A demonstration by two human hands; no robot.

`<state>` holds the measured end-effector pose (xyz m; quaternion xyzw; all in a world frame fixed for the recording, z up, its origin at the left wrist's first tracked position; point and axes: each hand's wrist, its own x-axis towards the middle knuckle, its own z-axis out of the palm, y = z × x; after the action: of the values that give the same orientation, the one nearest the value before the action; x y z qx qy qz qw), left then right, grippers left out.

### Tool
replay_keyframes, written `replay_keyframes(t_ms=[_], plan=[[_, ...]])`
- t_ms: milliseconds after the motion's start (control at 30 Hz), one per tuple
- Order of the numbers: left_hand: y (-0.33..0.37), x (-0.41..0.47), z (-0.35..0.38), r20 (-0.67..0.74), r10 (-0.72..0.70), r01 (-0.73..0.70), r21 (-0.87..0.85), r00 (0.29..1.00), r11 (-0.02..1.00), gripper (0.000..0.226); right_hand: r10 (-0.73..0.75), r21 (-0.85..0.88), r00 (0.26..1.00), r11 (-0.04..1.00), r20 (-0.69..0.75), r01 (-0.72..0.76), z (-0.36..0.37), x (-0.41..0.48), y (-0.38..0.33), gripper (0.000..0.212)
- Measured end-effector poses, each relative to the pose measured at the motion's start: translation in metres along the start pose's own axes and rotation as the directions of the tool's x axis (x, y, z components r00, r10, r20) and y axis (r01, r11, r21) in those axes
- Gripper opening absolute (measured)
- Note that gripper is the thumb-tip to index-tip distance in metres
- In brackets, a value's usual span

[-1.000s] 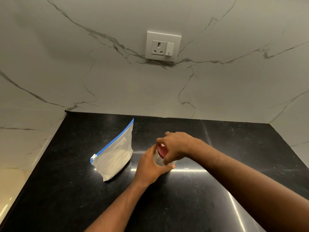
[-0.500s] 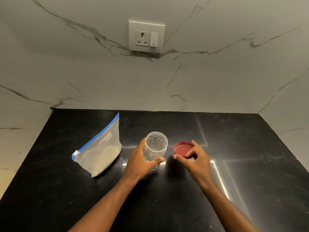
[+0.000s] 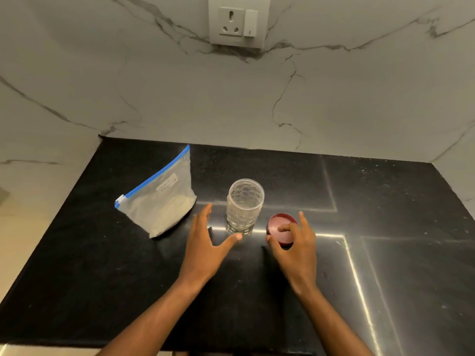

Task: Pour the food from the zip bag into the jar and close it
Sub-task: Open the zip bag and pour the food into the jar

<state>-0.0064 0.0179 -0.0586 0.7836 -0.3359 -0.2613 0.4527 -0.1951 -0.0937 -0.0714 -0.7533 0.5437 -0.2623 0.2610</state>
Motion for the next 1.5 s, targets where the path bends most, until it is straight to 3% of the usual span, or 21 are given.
replay_keyframes(t_ms=[133,267,333,433,567,667,900,1000,1500], plan=[[0.010,-0.028,-0.035,-0.166,0.073,-0.088,-0.086,0.983,0.992,0.054,-0.220,0.172,0.966,0.955,-0.134,0.241,-0.004,-0.014,-0.037,0.025],[0.017,-0.043,-0.084,-0.371,0.105,-0.168,-0.140,0.923,0.976,0.021,-0.415,0.318,0.907,0.852,-0.076,0.416,0.008,-0.012,-0.113,0.015],[0.013,-0.045,-0.111,-0.499,0.104,-0.188,-0.121,0.860,0.975,0.017,-0.562,0.354,0.827,0.768,-0.028,0.534,0.023,-0.008,-0.156,0.011],[0.004,-0.040,-0.141,-0.590,0.080,-0.186,-0.122,0.803,0.975,0.029,-0.763,0.316,0.637,0.635,0.114,0.705,0.040,0.003,-0.211,0.022],[-0.002,-0.020,-0.170,-0.498,0.116,-0.164,-0.055,0.860,0.985,0.041,-0.807,0.123,0.417,0.505,0.419,0.854,0.059,0.028,-0.267,0.039],[-0.001,-0.011,-0.179,-0.448,0.150,-0.192,-0.050,0.881,0.980,0.034,-0.768,0.046,0.331,0.423,0.549,0.905,0.066,0.042,-0.288,0.035],[-0.015,-0.002,-0.192,-0.401,0.174,-0.228,-0.091,0.899,0.969,0.019,-0.733,0.059,0.259,0.377,0.629,0.924,0.062,0.046,-0.305,0.030],[-0.015,-0.001,-0.196,-0.374,0.214,-0.265,-0.088,0.902,0.960,0.017,-0.731,0.049,0.262,0.374,0.630,0.926,0.059,0.047,-0.304,0.027],[-0.022,0.003,-0.195,-0.435,0.260,-0.309,-0.045,0.862,0.950,0.020,-0.634,-0.179,0.504,0.506,0.586,0.844,0.036,0.123,-0.260,0.029]])
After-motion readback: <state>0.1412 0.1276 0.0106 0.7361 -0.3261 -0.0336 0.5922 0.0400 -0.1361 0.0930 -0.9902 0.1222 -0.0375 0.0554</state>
